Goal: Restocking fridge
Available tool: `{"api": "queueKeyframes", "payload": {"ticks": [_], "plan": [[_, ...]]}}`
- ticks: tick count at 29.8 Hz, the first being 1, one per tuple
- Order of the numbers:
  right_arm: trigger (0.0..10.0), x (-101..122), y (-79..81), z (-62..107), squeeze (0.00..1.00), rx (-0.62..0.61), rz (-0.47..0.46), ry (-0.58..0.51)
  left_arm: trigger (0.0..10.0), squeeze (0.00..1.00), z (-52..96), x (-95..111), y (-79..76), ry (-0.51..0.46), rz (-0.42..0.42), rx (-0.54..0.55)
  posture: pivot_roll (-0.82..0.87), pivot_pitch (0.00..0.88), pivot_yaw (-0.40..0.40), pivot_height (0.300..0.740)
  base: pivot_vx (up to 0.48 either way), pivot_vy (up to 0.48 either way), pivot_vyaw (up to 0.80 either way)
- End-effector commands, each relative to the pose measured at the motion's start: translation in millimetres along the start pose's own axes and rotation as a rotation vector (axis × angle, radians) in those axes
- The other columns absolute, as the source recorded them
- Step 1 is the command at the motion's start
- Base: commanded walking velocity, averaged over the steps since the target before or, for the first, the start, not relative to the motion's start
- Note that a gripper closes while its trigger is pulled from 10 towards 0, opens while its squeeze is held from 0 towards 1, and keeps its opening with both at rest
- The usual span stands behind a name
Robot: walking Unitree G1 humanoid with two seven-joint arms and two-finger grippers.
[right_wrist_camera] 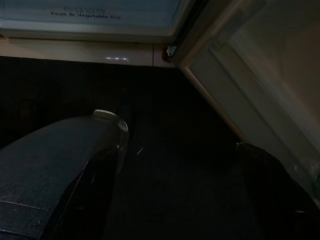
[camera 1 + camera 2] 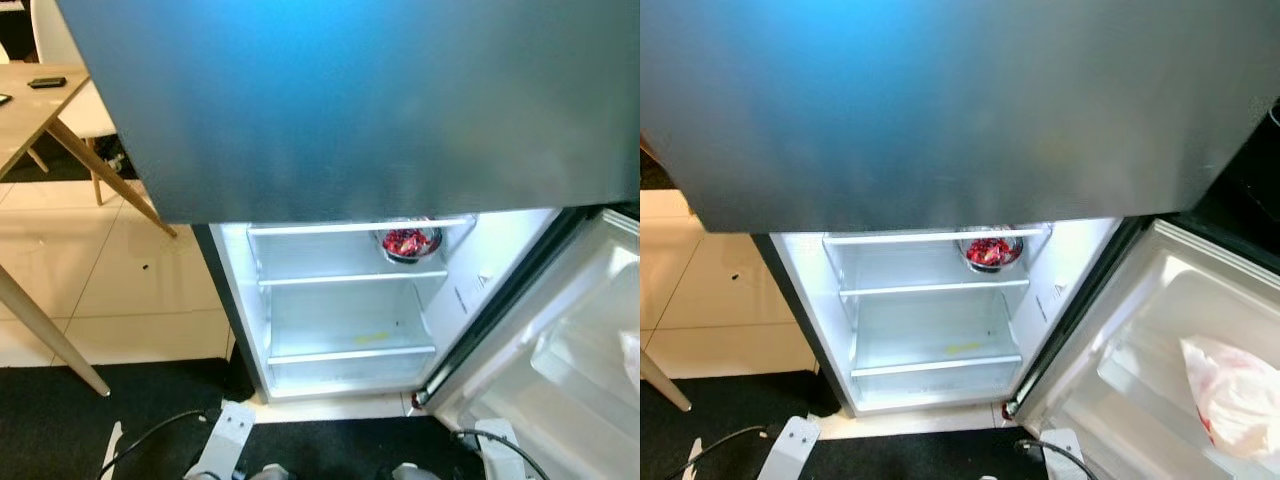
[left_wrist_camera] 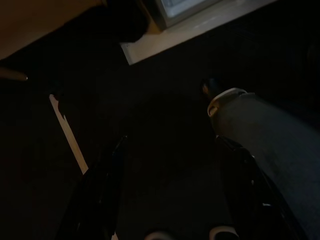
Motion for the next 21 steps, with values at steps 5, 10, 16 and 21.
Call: {"api": "queueKeyframes", "payload": {"ticks": [5, 10, 16, 21], "plan": [[10.0, 1.0, -3.1, -0.2, 0.00, -0.010, 0.004, -0.003, 10.0, 0.00, 1.5, -7.6, 0.3, 0.022, -0.007, 0.001, -0.09, 0.067, -0.042, 0.740, -0.296, 0.000, 0.00], [10.0, 0.2, -3.3, -0.1, 0.00, -0.010, 0.005, -0.001, 10.0, 0.00, 1.6, -7.8, 0.1, 0.023, -0.007, 0.001, -0.09, 0.068, -0.042, 0.740, -0.294, 0.000, 0.00], [10.0, -1.1, -3.4, 0.1, 0.00, -0.009, 0.006, 0.003, 10.0, 0.00, 1.6, -8.1, -0.1, 0.023, -0.006, 0.000, -0.09, 0.067, -0.042, 0.740, -0.296, 0.000, 0.00], [10.0, -0.9, -3.5, 0.0, 0.00, -0.009, 0.008, 0.003, 10.0, 0.00, 1.7, -8.6, -0.5, 0.024, -0.007, -0.001, -0.08, 0.065, -0.043, 0.740, -0.296, 0.000, 0.00]]}}
Point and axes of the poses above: a point about 5 cm out from each wrist's last joint towards the gripper, its own z axis pointing back from the gripper into the wrist, its own x axis along the axis of the wrist's last joint, y = z × x, the point moved 5 cm from there along -z, pointing out of the wrist towards the gripper, and after that the axes turned 13 degrees about z, right-handed, at the moved point
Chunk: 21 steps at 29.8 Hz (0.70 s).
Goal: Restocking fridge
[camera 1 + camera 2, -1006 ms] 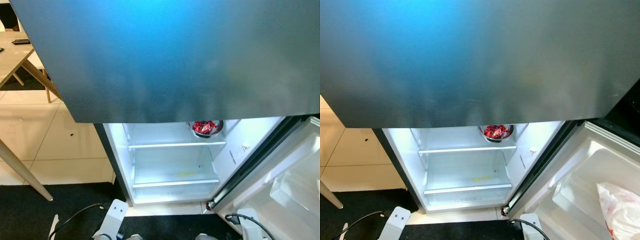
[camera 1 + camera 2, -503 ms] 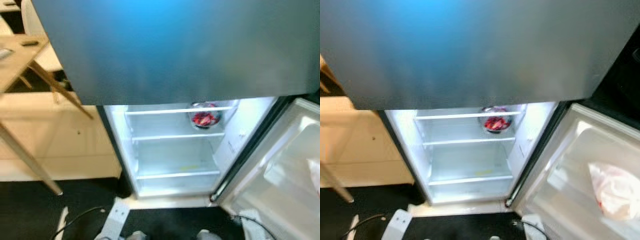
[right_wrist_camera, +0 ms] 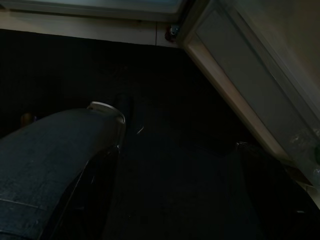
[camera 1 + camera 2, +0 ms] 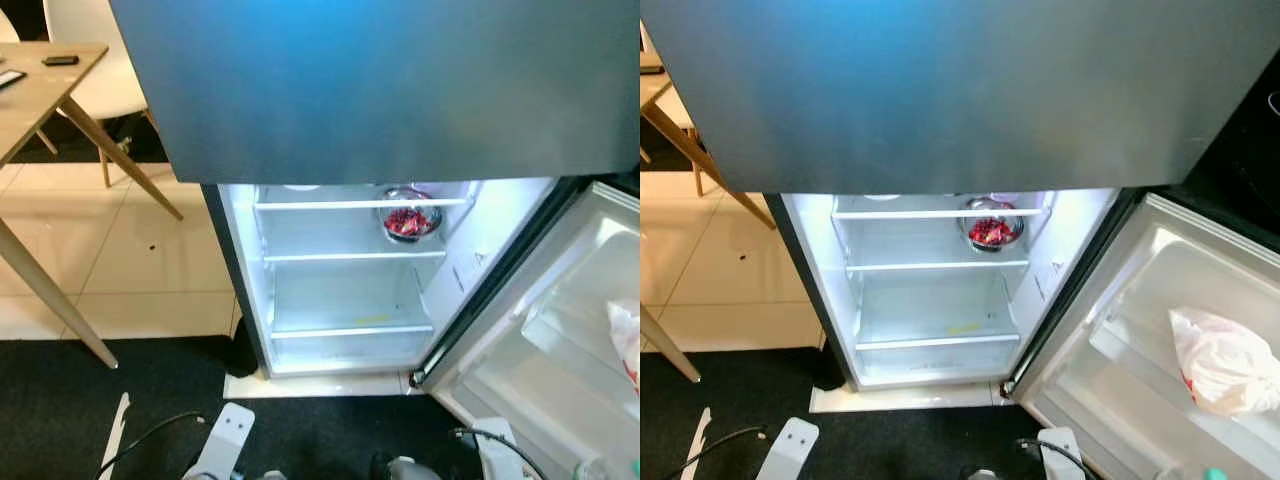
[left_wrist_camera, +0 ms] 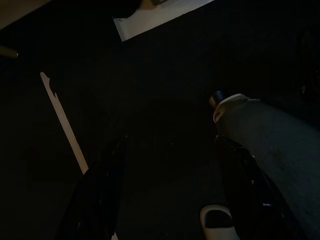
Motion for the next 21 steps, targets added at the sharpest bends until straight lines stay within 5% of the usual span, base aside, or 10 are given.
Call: {"api": "queueKeyframes", "payload": {"ticks": [1, 21], "plan": [[10.0, -3.8, -1.7, 0.8, 0.00, -0.005, 0.002, 0.009, 10.0, 0.00, 1.4, -7.2, -0.1, 0.021, -0.002, 0.001, -0.08, 0.065, -0.043, 0.740, -0.296, 0.000, 0.00], [10.0, -3.3, -3.4, 0.6, 0.00, -0.008, 0.007, 0.009, 10.0, 0.00, 1.0, -6.0, -1.2, 0.019, -0.005, -0.002, -0.09, 0.060, -0.045, 0.740, -0.338, 0.000, 0.00]]}}
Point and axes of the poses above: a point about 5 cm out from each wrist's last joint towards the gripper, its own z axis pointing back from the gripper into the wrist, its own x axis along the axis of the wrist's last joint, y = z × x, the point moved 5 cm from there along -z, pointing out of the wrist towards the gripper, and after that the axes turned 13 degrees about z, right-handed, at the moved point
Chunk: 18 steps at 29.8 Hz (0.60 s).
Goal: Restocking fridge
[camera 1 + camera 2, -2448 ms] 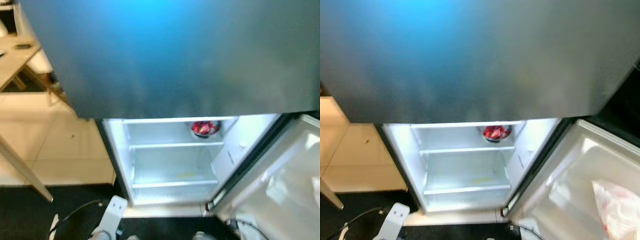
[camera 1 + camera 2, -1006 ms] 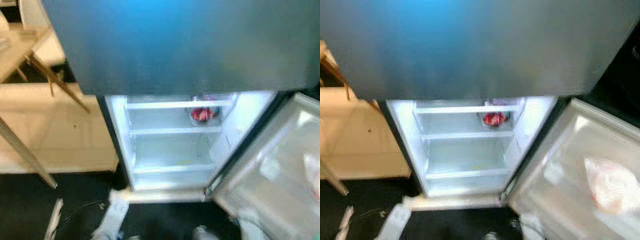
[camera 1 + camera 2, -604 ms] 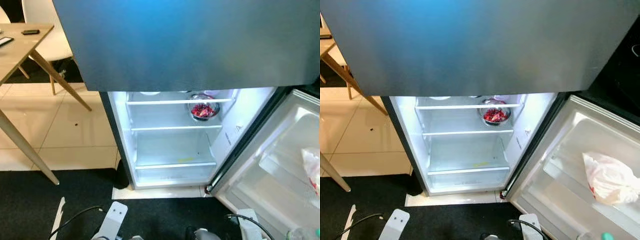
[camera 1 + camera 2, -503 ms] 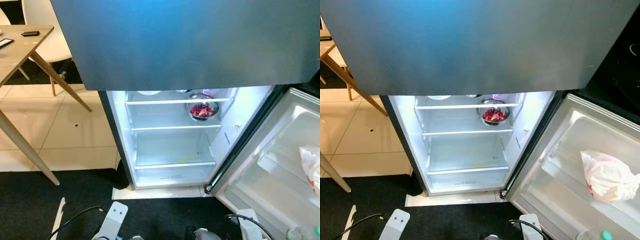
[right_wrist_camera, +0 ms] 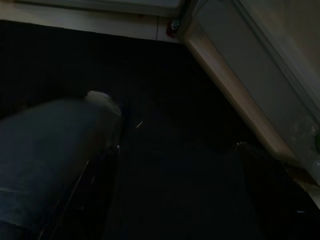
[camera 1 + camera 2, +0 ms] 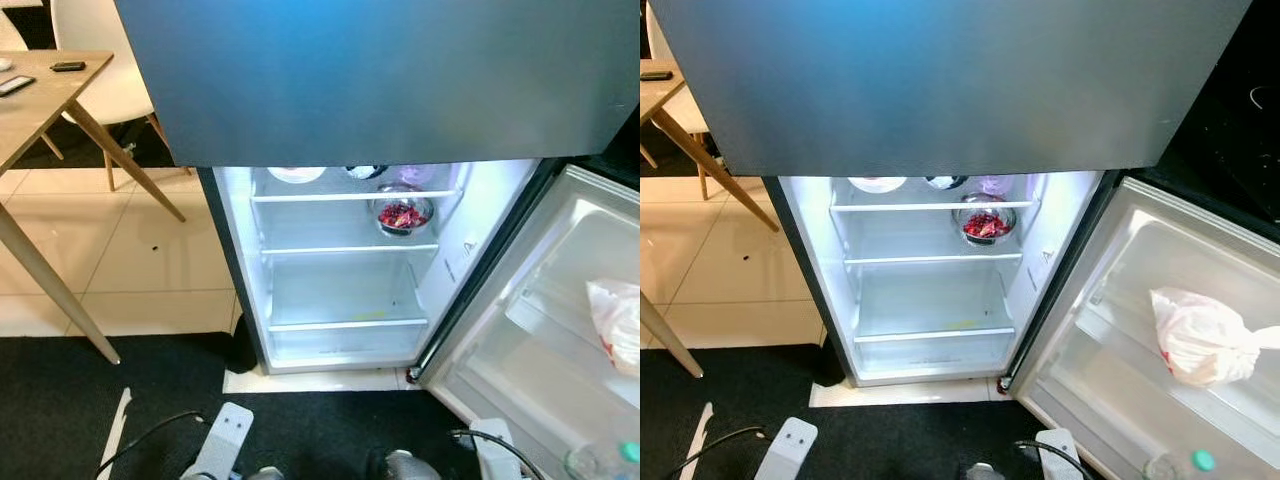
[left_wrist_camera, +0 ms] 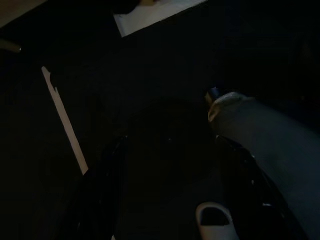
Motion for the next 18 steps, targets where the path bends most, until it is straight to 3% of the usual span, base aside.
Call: {"api": "queueKeyframes", "payload": {"ticks": [1, 18], "plan": [[10.0, -5.6, -0.4, 1.2, 0.00, -0.003, -0.007, 0.013, 10.0, 0.00, 1.1, -6.1, -0.3, 0.019, -0.006, -0.001, -0.09, 0.061, -0.044, 0.740, -0.352, 0.000, 0.00], [10.0, -5.6, 0.3, 1.3, 0.00, -0.003, -0.007, 0.012, 10.0, 0.00, 1.2, -6.6, -1.1, 0.020, -0.003, -0.003, -0.09, 0.065, -0.046, 0.740, -0.353, 0.000, 0.00]]}}
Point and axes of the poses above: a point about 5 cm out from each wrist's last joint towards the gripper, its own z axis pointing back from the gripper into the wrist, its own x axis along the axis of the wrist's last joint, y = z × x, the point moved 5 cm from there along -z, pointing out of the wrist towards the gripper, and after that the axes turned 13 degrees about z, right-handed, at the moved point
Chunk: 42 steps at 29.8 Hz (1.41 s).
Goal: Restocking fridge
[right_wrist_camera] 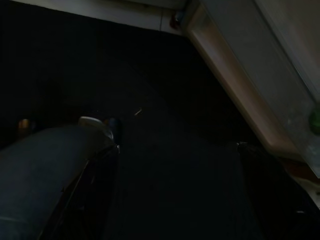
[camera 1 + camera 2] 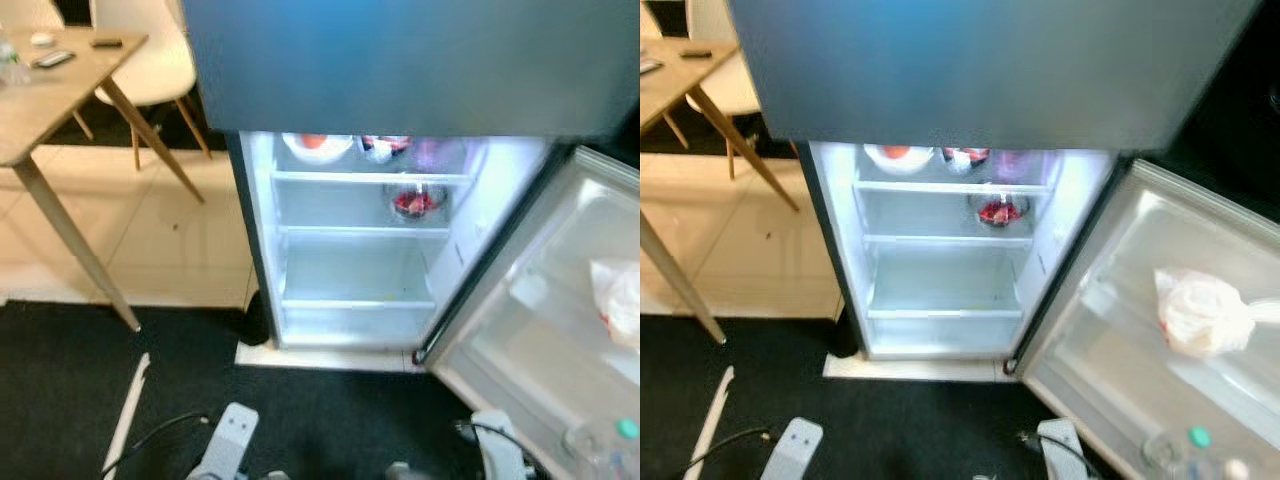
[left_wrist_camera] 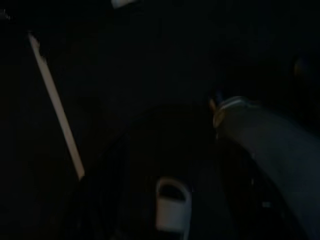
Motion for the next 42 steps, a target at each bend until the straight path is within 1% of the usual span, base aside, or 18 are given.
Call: {"api": "queueKeyframes", "payload": {"ticks": [1, 20, 24, 25, 26, 29, 31, 32, 33, 34, 36, 37, 38, 39, 40, 42], "plan": [[10.0, -7.8, 4.8, 1.8, 0.00, 0.007, -0.011, 0.019, 10.0, 0.00, 2.1, -10.3, -0.5, 0.031, -0.003, -0.001, -0.09, 0.065, -0.046, 0.740, -0.352, 0.000, 0.00], [10.0, -7.9, 4.2, 1.8, 0.00, 0.005, -0.011, 0.019, 10.0, 0.00, 2.6, -13.0, -1.3, 0.039, -0.004, -0.002, -0.09, 0.064, -0.047, 0.740, -0.352, 0.000, 0.00], [10.0, -5.5, 2.4, 1.6, 0.00, -0.006, -0.006, 0.008, 10.0, 0.00, 2.4, -12.4, -1.0, 0.037, -0.005, 0.002, -0.09, 0.064, -0.047, 0.740, 0.000, 0.000, 0.00], [10.0, 3.9, -5.2, 0.2, 0.00, -0.036, -0.024, -0.027, 10.0, 0.00, 2.4, -11.9, -0.6, 0.034, -0.003, 0.003, -0.09, 0.067, -0.046, 0.740, 0.000, 0.000, 0.00], [10.0, 3.9, -5.2, 0.2, 0.00, -0.036, -0.024, -0.027, 10.0, 0.00, 2.4, -11.9, -0.6, 0.034, -0.003, 0.003, -0.09, 0.067, -0.046, 0.740, 0.000, 0.000, 0.00], [10.0, 23.3, -24.8, -1.1, 0.00, -0.108, -0.035, -0.100, 10.0, 0.00, 2.5, -11.2, 0.5, 0.029, 0.000, 0.005, -0.09, 0.070, -0.044, 0.740, 0.000, 0.000, 0.00], [10.0, 41.6, -44.9, -0.6, 0.00, -0.170, 0.041, -0.164, 10.0, 0.00, 2.5, -10.6, 1.9, 0.025, -0.002, 0.009, -0.09, 0.073, -0.043, 0.740, 0.000, 0.000, 0.00], [10.0, 52.7, -57.2, 0.8, 0.00, -0.204, 0.104, -0.203, 10.0, 0.00, 2.5, -10.0, 2.9, 0.022, -0.002, 0.012, -0.09, 0.077, -0.042, 0.740, 0.000, 0.000, 0.00], [10.0, 52.7, -57.2, 0.8, 0.00, -0.204, 0.104, -0.203, 10.0, 0.00, 2.5, -10.0, 2.9, 0.022, -0.002, 0.012, -0.09, 0.077, -0.042, 0.740, 0.000, 0.000, 0.00], [10.0, 59.9, -64.7, 2.1, 0.00, -0.225, 0.145, -0.229, 10.0, 0.00, 2.6, -9.7, 3.5, 0.021, -0.002, 0.013, -0.09, 0.077, -0.041, 0.740, 0.000, 0.000, 0.00], [10.0, 81.6, -99.6, 8.8, 0.00, -0.329, 0.255, -0.286, 10.0, 0.00, 2.2, -6.1, 6.1, 0.007, -0.001, 0.019, -0.09, 0.080, -0.043, 0.740, 0.000, 0.000, 0.00], [10.0, 81.6, -99.6, 8.8, 0.00, -0.329, 0.255, -0.286, 10.0, 0.00, 2.2, -6.1, 6.1, 0.007, -0.001, 0.019, -0.09, 0.080, -0.043, 0.740, 0.000, 0.000, 0.00], [10.0, 100.3, -132.1, 17.5, 0.00, -0.420, 0.277, -0.327, 10.0, 0.00, 1.2, 1.3, 10.8, -0.016, 0.009, 0.034, -0.09, 0.082, -0.044, 0.740, 0.000, 0.000, 0.00], [10.0, 100.3, -132.1, 17.5, 0.00, -0.420, 0.277, -0.327, 10.0, 0.00, 1.2, 1.3, 10.8, -0.016, 0.009, 0.034, -0.09, 0.082, -0.044, 0.740, 0.000, 0.000, 0.00], [10.0, 126.4, -175.4, 33.3, 0.00, -0.551, 0.324, -0.363, 10.0, 0.00, -0.8, 16.1, 18.7, -0.057, 0.029, 0.056, -0.09, 0.086, -0.043, 0.740, 0.000, 0.000, 0.00], [10.0, 144.9, -206.6, 47.6, 0.00, -0.651, 0.377, -0.367, 10.0, 0.00, -2.3, 31.0, 25.0, -0.097, 0.044, 0.069, -0.09, 0.094, -0.041, 0.740, 0.000, 0.000, 0.00]]}}
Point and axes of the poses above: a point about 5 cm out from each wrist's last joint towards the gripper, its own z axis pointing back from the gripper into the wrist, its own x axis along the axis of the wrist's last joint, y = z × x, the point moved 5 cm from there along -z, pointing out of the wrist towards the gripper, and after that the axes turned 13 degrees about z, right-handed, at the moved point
